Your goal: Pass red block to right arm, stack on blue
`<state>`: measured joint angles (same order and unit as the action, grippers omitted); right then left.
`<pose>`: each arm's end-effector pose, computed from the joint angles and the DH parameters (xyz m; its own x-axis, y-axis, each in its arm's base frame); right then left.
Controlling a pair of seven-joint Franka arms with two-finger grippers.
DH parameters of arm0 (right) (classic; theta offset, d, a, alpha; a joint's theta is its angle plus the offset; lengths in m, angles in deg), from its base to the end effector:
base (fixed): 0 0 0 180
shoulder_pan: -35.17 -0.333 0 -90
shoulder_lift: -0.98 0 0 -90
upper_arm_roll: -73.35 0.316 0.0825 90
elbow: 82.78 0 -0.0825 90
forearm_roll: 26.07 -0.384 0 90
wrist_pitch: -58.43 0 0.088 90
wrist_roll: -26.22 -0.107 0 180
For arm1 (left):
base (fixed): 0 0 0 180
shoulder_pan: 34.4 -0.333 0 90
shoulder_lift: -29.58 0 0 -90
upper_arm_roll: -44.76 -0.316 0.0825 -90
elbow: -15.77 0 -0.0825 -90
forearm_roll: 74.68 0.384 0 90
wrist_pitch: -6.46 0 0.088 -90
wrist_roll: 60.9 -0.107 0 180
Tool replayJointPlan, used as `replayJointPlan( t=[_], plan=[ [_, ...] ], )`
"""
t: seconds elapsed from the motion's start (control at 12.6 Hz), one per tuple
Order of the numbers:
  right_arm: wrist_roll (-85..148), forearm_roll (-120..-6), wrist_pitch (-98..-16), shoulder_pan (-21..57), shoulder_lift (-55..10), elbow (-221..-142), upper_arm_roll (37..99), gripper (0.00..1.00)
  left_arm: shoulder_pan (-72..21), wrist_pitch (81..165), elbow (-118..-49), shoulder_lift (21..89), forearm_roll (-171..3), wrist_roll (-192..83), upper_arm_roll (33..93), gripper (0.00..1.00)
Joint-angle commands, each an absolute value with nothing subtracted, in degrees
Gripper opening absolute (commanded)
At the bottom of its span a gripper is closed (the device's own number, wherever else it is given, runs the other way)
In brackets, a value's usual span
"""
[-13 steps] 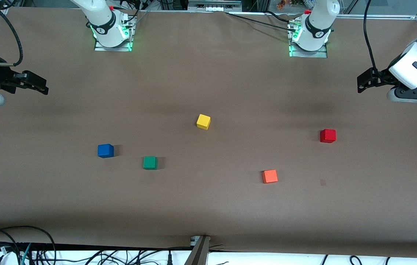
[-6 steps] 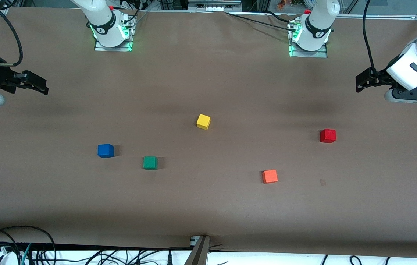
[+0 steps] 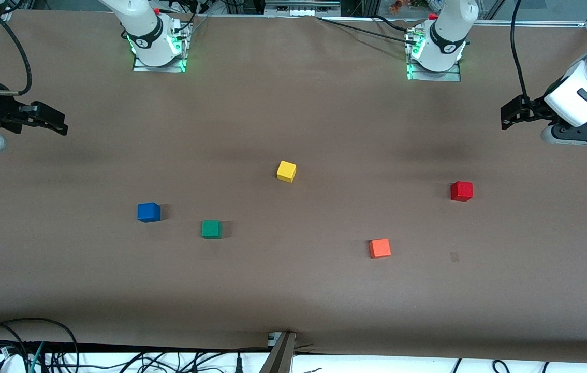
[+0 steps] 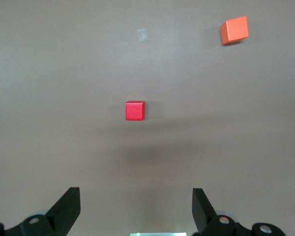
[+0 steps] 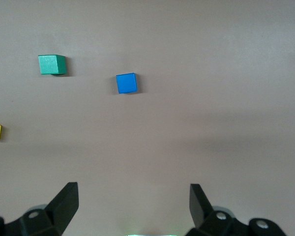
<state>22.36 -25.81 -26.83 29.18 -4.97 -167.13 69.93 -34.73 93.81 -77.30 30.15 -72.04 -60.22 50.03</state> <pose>0.5768 0.0272 0.6050 0.9960 -0.0233 -0.0867 -0.0219 -0.9996 0.0166 0.5483 -0.0420 0.5903 0.9915 -0.0718 -0.1089 -0.0772 -0.9959 -0.0464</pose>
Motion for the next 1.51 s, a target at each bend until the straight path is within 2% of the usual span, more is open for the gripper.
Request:
replayJointPlan(
  t=[0.0,1.43],
  plan=[
    [23.06,-25.36,-27.44,29.45,-4.73,-167.51,70.1,1.0,-34.92,92.33,-75.37,30.98,-72.92,-60.98,49.95,1.0],
    [23.06,-25.45,-27.7,29.63,-4.82,-167.51,70.1,1.0,-35.01,91.28,-75.37,32.12,-73.01,-61.42,49.69,1.0]
  ],
)
